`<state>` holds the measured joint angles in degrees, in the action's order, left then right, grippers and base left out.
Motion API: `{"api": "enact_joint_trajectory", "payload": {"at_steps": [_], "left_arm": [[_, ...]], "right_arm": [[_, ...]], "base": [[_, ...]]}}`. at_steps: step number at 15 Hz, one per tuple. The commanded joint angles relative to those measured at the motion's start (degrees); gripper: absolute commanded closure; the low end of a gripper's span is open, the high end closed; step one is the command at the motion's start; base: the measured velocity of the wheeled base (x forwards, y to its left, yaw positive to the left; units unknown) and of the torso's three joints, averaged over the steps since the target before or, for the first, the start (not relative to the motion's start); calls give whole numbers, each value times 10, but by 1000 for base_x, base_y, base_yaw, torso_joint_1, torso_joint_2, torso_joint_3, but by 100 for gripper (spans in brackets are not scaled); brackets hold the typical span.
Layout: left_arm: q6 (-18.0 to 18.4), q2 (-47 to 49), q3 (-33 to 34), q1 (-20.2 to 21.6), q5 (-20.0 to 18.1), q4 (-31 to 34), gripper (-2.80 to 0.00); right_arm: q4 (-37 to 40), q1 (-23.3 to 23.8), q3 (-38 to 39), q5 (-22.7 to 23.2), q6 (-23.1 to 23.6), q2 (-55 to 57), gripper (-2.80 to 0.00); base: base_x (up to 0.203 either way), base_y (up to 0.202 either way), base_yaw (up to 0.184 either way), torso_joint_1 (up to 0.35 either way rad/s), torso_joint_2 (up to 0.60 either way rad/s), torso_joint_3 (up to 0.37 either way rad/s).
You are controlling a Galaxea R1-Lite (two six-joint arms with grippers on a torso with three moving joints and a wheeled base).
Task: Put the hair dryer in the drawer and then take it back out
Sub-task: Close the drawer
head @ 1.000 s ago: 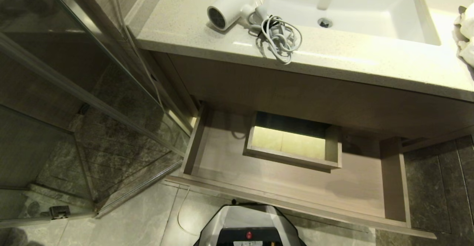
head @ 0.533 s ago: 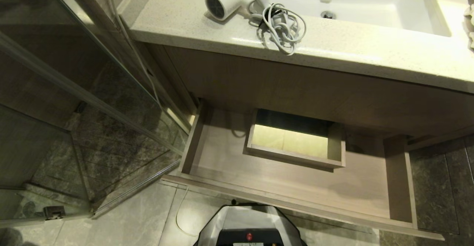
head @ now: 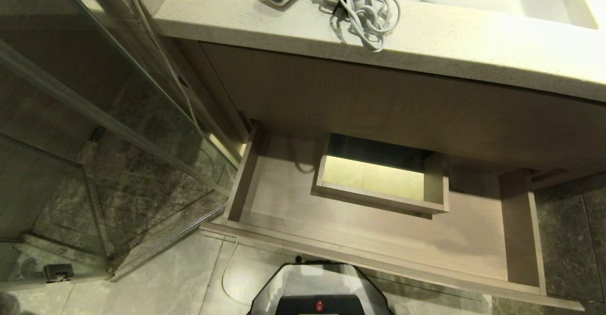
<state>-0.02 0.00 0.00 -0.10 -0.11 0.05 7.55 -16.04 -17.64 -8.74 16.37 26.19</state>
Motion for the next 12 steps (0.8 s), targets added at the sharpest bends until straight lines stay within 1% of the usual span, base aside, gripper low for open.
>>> {"api": "enact_joint_trajectory", "payload": {"at_steps": [1,12], "left_arm": [[0,0,0,0,0,0,0],[0,0,1,0,0,0,0]], "right_arm": [[0,0,1,0,1,-3,0],[2,0,1,0,2,-7,0]], "base": [[0,0,0,-218,367,158],[0,0,0,-320,527,204]]}}
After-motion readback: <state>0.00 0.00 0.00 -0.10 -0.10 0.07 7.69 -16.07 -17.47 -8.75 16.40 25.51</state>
